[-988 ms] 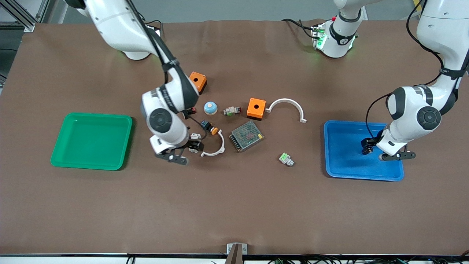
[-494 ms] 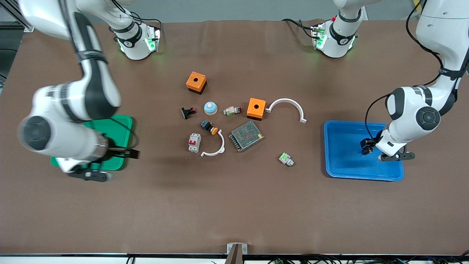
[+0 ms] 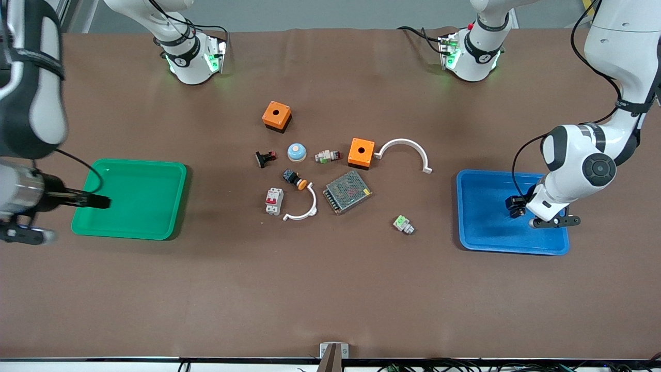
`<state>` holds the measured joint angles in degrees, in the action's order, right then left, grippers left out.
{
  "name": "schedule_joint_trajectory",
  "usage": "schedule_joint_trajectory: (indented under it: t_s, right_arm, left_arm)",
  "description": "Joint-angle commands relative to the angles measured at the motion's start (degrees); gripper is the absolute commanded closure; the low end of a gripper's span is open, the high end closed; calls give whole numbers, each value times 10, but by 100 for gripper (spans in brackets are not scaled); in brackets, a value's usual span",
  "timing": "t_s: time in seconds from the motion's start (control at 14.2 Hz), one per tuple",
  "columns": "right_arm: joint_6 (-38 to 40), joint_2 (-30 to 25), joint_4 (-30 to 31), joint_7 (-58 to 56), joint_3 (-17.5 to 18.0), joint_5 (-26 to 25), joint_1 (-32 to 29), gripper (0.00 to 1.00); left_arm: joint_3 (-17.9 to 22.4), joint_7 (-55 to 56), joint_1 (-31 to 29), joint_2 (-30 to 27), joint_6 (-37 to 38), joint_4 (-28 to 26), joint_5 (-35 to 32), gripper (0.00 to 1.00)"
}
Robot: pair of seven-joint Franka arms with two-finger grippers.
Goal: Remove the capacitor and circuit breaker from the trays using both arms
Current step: 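Return the right gripper to rest while the left gripper descends to the capacitor, then grasp the black capacitor and carry it toward the table center with the left gripper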
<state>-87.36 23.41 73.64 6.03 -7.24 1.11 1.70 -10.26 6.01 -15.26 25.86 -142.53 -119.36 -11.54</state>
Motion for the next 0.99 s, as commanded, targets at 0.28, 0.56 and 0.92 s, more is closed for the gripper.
schedule_joint_trajectory:
  t_s: [0.28,0.56,0.92]
  right_arm:
    - [18,-27,-4,-13,18,13,-12,0]
    - [3,-70,40,-14,14,8,2,0]
    - [-36,-128,121,-14,15,11,-10,0]
  left_arm:
    - [-2,2,0,20,-1,26,5,34]
    - [-1,1,-1,20,0,26,5,74]
    - [-16,-1,-1,-15,7,28,5,100]
